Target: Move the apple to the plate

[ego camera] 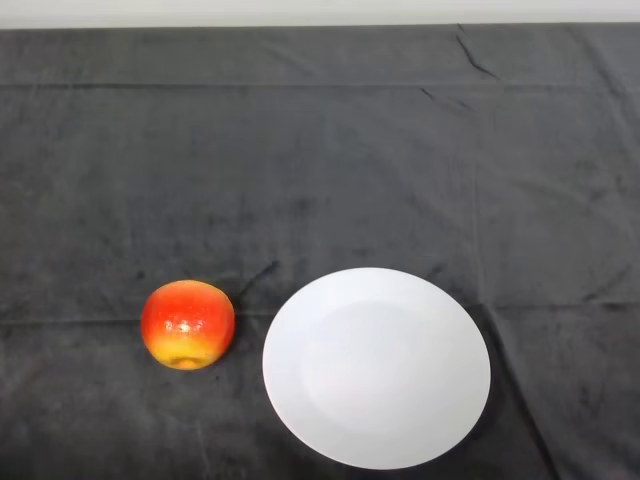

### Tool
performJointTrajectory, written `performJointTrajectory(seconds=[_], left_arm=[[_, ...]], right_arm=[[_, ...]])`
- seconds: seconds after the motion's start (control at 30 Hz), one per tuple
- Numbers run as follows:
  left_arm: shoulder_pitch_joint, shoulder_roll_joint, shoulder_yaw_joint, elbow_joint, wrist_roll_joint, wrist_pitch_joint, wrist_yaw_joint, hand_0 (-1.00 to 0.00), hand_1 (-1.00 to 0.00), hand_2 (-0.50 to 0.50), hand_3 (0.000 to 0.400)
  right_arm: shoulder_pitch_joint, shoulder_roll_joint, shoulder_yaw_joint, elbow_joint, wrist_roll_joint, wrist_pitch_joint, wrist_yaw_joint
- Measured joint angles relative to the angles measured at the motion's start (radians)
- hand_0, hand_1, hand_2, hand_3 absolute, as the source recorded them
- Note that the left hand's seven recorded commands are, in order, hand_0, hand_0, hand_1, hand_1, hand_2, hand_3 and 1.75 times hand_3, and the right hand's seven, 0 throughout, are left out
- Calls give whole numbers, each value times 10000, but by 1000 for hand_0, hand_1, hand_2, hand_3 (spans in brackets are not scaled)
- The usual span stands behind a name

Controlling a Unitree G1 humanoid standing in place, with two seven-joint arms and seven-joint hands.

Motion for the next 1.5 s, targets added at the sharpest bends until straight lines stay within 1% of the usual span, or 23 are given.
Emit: performJointTrajectory(seconds=[0.37,0.43,0.67,0.83,0.97,1.03,1.13,1.5], left_arm=[[-1,-18,6,-1,46,33,-1,0,0,0,0],[-3,-36,6,-3,238,38,-17,0,0,0,0],[-7,-98,-15,-23,462,115,-264,0,0,0,0],[-7,-124,-97,-79,806,116,-790,0,0,0,0],[-7,-145,-204,-354,1060,106,-1376,0,0,0,0],[-7,-145,-447,-365,1197,39,-1675,0,0,0,0],[-6,-154,-497,-365,1389,-28,-2139,0,0,0,0],[37,-203,-961,-366,1829,-826,-3631,0,0,0,0]], right_arm=[[0,0,0,0,0,0,0],[0,0,0,0,0,0,0],[0,0,0,0,0,0,0],[0,0,0,0,0,0,0],[0,0,0,0,0,0,0],[0,0,0,0,0,0,0],[0,0,0,0,0,0,0],[0,0,0,0,0,0,0]])
